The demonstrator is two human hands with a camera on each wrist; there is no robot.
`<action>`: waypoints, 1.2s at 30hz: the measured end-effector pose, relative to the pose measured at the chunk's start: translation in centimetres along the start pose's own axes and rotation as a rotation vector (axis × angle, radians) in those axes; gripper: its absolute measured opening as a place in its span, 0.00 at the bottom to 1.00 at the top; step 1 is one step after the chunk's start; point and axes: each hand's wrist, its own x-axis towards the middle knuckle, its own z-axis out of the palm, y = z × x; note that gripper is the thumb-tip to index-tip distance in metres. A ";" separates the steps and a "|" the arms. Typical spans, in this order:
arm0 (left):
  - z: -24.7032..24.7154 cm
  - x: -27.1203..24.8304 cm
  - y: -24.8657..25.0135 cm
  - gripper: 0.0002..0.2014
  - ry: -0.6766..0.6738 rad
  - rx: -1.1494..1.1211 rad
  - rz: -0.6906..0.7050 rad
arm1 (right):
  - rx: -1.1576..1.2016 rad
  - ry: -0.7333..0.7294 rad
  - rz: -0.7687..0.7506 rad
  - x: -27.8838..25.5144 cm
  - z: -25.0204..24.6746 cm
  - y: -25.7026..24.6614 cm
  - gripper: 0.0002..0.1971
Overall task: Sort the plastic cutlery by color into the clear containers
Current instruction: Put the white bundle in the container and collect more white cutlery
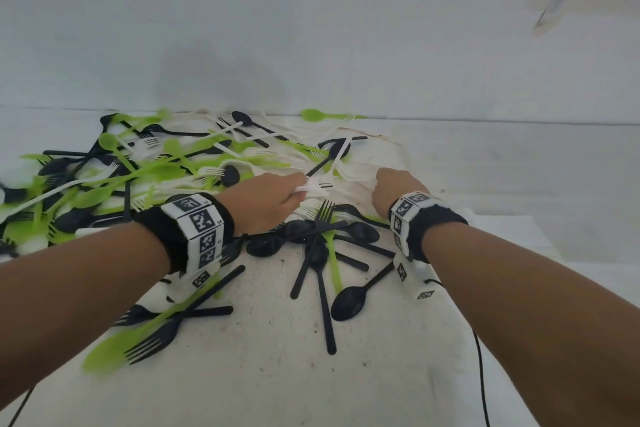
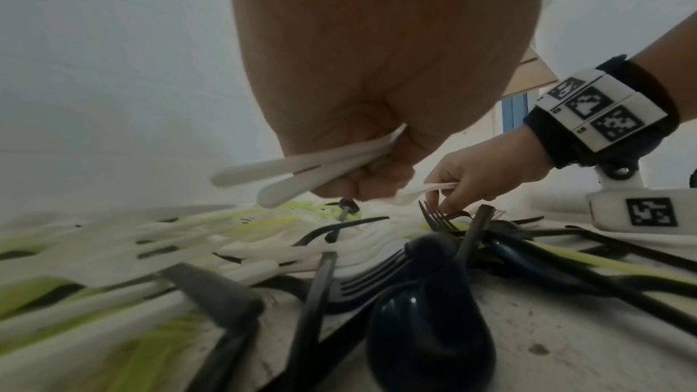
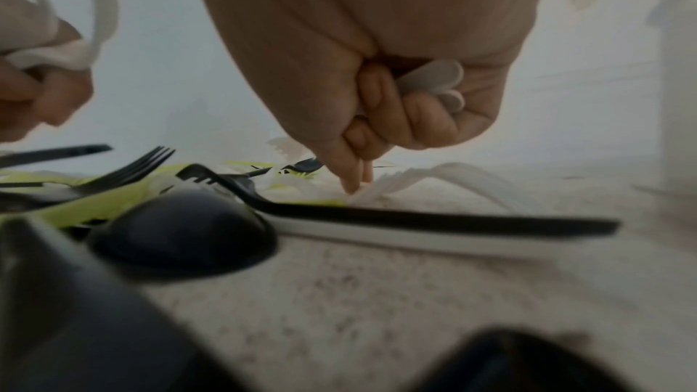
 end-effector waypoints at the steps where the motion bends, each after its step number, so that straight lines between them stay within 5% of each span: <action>1: 0.1 0.2 0.1 0.11 0.004 0.003 0.008 | -0.031 0.003 -0.018 -0.1 -0.2 -0.1 0.06; 4: 0.5 1.1 0.1 0.11 0.043 0.031 0.040 | -0.048 0.062 -0.051 -0.6 -1.2 -0.4 0.07; 9: 1.5 4.2 0.2 0.12 0.105 0.112 0.133 | 0.265 0.305 -0.011 -1.1 -4.3 -0.3 0.05; 12: 2.4 6.9 1.8 0.14 0.080 0.224 0.166 | 0.543 0.321 0.026 -1.5 -5.6 0.1 0.12; 15: 3.5 9.2 3.4 0.16 0.005 0.364 0.207 | 0.649 0.336 0.052 -2.0 -5.3 0.6 0.06; 19: 3.6 10.6 4.6 0.12 -0.024 0.451 0.241 | 0.672 0.261 0.121 -2.9 -4.5 1.4 0.24; 24: 2.2 10.2 4.4 0.09 0.176 0.090 0.204 | 0.704 0.226 0.191 -2.9 -4.0 2.4 0.10; 28: 0.4 8.5 3.7 0.08 0.152 -0.094 0.052 | 0.828 0.325 0.236 -2.7 -4.2 1.7 0.06; 31: -1.0 6.4 2.4 0.08 0.203 0.017 0.028 | 0.763 0.212 0.186 -2.1 -3.4 1.1 0.06; 36: -2.2 1.9 0.2 0.08 0.169 -0.055 -0.113 | 0.219 -0.175 -0.142 -2.0 -0.2 -0.6 0.17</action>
